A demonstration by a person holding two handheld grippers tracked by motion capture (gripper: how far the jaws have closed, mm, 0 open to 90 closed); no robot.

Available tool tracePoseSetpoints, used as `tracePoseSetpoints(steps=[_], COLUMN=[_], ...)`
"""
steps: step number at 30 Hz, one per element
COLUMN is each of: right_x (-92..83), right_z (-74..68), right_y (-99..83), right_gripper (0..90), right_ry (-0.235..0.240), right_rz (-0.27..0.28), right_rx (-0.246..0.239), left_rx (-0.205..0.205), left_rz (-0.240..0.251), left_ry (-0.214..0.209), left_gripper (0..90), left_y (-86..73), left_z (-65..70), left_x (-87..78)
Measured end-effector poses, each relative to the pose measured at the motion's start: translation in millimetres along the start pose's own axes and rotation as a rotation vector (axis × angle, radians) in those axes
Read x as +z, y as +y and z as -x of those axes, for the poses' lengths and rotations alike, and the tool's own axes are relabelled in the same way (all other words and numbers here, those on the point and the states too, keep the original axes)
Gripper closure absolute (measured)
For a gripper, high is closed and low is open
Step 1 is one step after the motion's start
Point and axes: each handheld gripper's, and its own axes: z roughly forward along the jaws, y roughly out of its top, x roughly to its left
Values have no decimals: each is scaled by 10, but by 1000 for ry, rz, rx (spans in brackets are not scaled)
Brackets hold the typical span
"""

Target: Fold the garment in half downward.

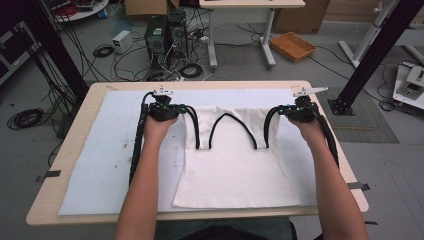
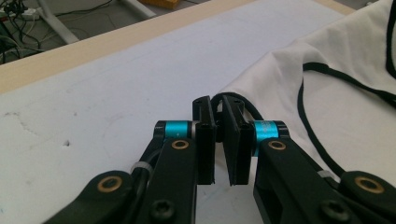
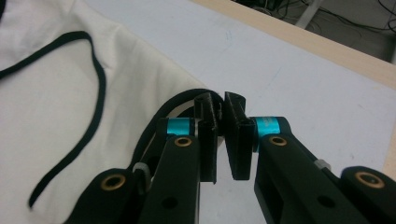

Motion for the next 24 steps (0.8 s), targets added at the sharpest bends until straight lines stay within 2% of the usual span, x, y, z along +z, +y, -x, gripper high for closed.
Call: tracePoseSetpoints(steps=[2,5,7,9,14,16,18,20,23,24], right_x=[-70,-162,-209,-252,-388,-454,-519,-586,-683,-714], right_z=[-47,-110,-148,-180,-252,-284,-317,-358,-423,-442], right_y=[3,-5,-32,-69,-168,-204,-238,-273,-341,-368], right_gripper=[852,852,852,852,851,851,851,851,851,851], right_ry=[3,13,23,27,41,46,52,56,66,73], right_rz=[28,53,70,74,105,119,133,147,173,184], right_rx=[-16,-31,-38,-45,-50,-55,-66,-74,-86,-90], left_rx=[19,28,19,41,48,57,78,85,98,94], left_rz=[42,51,36,66,95,83,118,129,146,136], left_ry=[-1,-8,-28,-21,-41,-46,-43,-51,-84,-105], left_gripper=[836,836,836,836,835,835,835,835,835,834], left_y=[-13,-56,-75,-102,-153,-147,-161,-183,-240,-250], left_z=[53,100,122,163,231,259,309,357,416,430], left_x=[-64,-136,-173,-223,-353,-421,-498,-558,-629,-646])
